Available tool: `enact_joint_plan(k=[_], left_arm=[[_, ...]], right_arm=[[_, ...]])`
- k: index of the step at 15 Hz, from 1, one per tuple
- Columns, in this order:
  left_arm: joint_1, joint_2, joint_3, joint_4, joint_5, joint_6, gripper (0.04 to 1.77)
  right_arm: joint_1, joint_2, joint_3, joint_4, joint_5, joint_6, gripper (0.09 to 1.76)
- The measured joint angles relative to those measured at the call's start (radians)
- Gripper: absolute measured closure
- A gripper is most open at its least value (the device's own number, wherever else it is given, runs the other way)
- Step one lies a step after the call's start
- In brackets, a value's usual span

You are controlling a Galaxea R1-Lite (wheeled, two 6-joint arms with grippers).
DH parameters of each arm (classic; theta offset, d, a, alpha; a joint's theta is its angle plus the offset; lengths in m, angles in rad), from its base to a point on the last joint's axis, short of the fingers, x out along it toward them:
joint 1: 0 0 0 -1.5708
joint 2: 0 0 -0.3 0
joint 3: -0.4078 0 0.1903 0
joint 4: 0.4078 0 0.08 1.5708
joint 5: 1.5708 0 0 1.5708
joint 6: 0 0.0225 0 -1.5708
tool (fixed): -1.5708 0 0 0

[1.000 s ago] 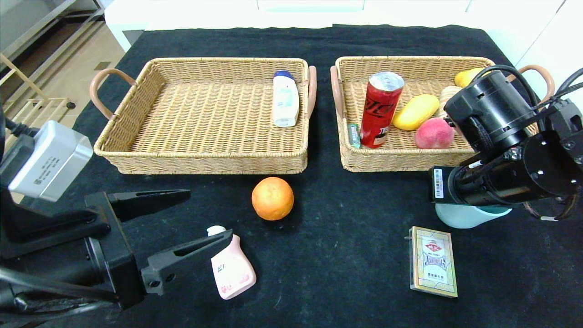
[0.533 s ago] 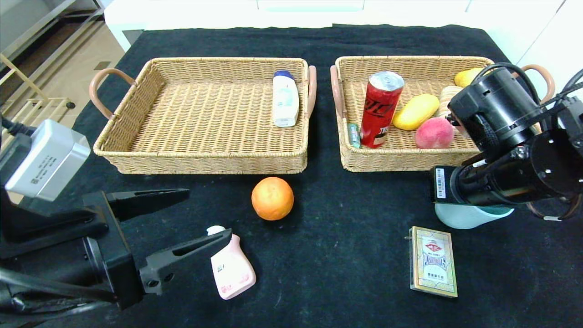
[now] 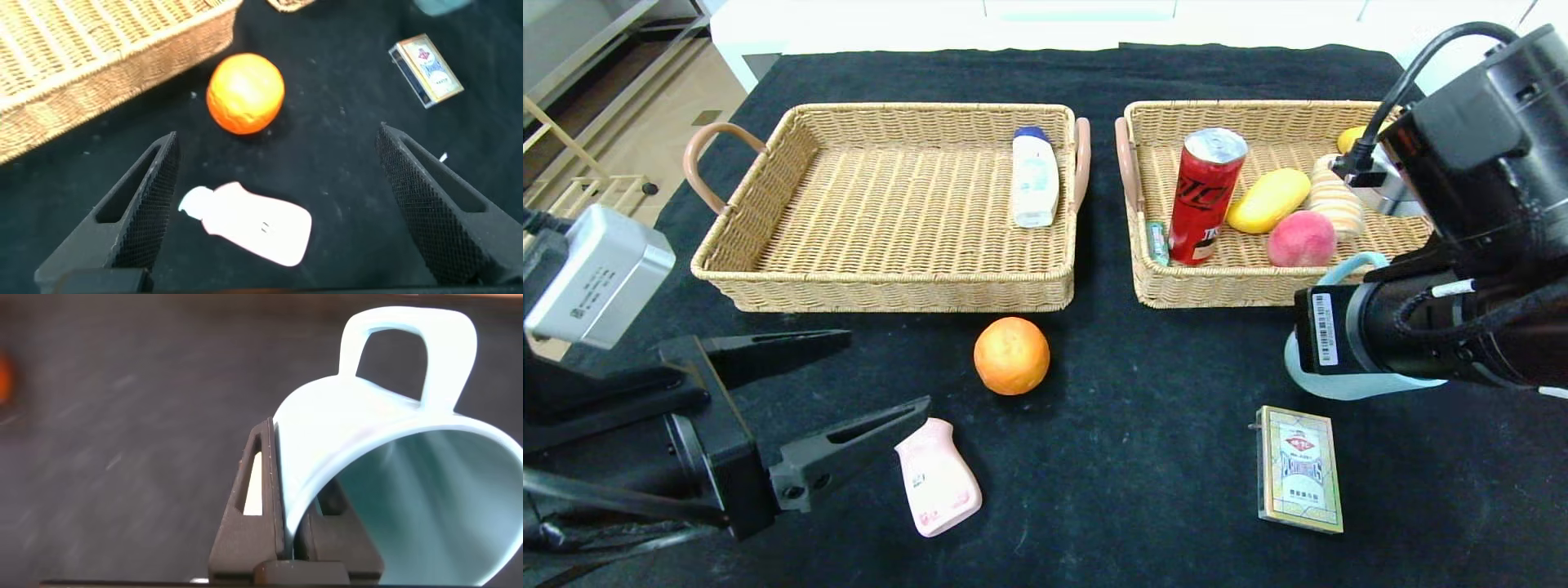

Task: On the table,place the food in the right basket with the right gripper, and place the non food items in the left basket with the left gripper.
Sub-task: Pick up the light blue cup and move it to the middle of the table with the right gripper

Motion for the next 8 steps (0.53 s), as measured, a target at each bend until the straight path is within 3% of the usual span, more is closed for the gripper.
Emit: enact_joint_plan(k=[8], left_arm=[[0.041, -0.014, -0.021, 0.001, 0.002, -0.001, 0.09]], right_arm=[[0.223, 0.085, -0.088, -0.009, -0.014, -0.004, 1.64]])
